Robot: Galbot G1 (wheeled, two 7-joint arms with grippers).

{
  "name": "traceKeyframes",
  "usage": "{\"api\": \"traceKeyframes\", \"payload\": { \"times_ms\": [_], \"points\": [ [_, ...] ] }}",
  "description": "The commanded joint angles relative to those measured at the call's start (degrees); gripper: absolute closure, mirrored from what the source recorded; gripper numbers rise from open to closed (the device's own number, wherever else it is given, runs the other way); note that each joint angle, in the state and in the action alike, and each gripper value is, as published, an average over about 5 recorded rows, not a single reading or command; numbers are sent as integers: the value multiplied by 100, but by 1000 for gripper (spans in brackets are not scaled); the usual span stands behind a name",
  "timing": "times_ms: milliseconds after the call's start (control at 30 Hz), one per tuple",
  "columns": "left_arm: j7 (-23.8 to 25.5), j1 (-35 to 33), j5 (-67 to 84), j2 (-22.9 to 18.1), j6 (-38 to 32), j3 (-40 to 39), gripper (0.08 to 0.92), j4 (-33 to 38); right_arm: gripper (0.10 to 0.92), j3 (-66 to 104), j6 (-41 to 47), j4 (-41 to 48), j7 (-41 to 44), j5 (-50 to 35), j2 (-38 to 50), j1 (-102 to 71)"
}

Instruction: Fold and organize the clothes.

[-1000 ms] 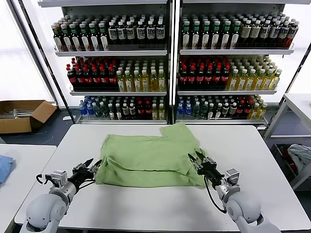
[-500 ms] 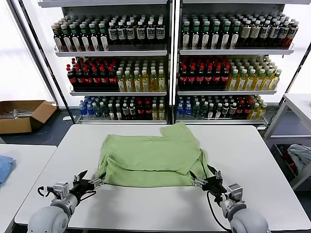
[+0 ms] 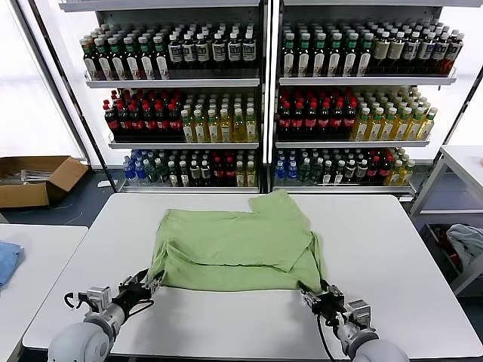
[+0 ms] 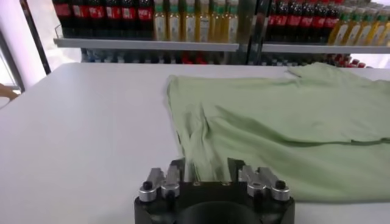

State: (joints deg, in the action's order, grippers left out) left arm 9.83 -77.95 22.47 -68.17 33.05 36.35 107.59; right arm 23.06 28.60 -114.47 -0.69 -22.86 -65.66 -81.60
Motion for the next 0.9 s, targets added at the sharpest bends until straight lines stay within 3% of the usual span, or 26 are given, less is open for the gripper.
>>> {"api": "traceKeyframes", "payload": {
  "times_ms": [33, 233, 367, 667, 900],
  "points": [
    [38, -37, 32, -8, 3, -1, 649, -59, 683, -34, 166, 30, -69, -26, -58, -88],
    [119, -97, 26, 86, 4, 63, 821, -74, 855, 29, 93, 12, 0, -76, -22, -103],
    [179, -172, 42, 127, 3, 128, 901, -29, 901, 65, 67, -56, 45, -80, 16, -197],
    [182, -710, -84, 93, 3, 281, 912, 501, 902, 362, 51, -690, 142, -21, 102, -1013],
    [210, -1415, -432, -57, 2, 465, 912, 1261, 902, 469, -150, -1354, 242, 576, -169, -2039]
  ]
}}
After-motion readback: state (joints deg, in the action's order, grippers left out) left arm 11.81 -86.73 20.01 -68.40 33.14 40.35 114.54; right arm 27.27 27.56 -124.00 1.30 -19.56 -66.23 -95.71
